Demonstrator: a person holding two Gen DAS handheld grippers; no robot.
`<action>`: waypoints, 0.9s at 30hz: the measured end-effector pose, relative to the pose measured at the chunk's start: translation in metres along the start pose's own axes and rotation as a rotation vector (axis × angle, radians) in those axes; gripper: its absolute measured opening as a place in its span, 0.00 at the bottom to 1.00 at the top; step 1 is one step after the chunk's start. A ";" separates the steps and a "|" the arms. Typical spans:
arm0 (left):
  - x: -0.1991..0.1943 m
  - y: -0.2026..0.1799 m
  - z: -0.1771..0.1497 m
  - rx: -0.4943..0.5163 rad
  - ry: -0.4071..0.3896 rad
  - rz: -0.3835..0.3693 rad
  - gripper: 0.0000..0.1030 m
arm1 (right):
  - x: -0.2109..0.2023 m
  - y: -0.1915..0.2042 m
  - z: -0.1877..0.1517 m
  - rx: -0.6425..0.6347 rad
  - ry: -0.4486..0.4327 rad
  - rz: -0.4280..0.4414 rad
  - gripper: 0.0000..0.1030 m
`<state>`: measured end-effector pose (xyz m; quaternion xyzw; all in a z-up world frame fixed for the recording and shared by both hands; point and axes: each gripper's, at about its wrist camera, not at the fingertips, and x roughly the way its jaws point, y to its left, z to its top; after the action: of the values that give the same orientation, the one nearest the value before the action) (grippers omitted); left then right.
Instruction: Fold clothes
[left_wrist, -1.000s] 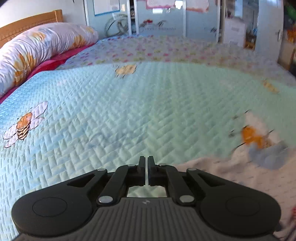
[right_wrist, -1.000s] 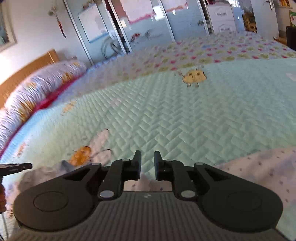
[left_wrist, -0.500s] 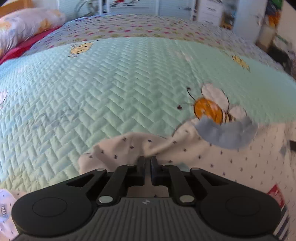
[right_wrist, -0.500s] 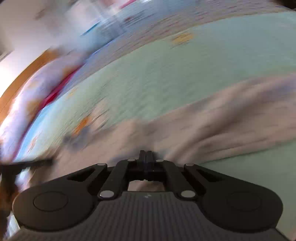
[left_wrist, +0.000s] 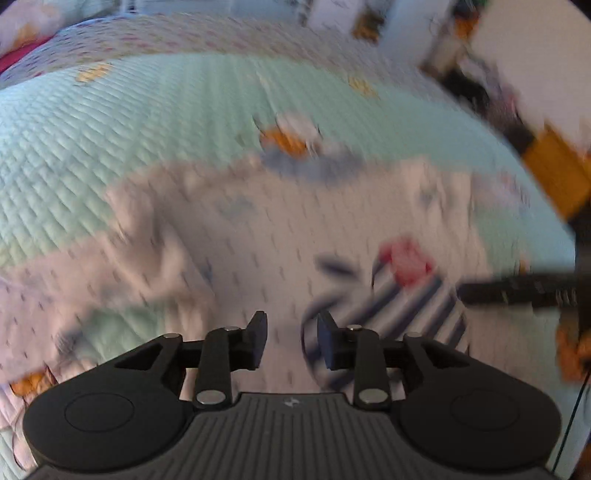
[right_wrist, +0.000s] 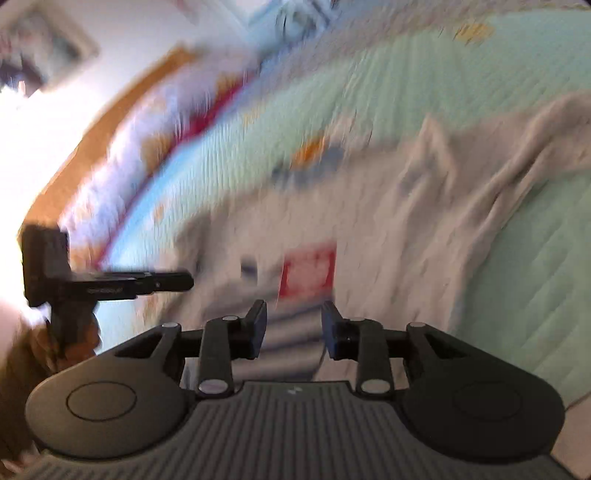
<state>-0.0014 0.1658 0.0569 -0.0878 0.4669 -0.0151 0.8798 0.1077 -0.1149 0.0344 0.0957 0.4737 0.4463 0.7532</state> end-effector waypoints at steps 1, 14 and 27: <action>0.005 0.000 -0.002 0.007 0.010 0.032 0.31 | 0.007 -0.001 0.001 -0.016 0.012 -0.058 0.28; -0.083 -0.022 -0.071 0.022 0.000 -0.006 0.37 | -0.068 0.073 -0.091 -0.169 0.010 -0.120 0.40; -0.145 -0.028 -0.185 -0.025 -0.009 0.226 0.43 | -0.127 0.119 -0.222 -0.200 -0.121 -0.403 0.49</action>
<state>-0.2340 0.1277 0.0795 -0.0455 0.4700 0.0903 0.8768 -0.1578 -0.2041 0.0632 -0.0491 0.3907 0.3251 0.8598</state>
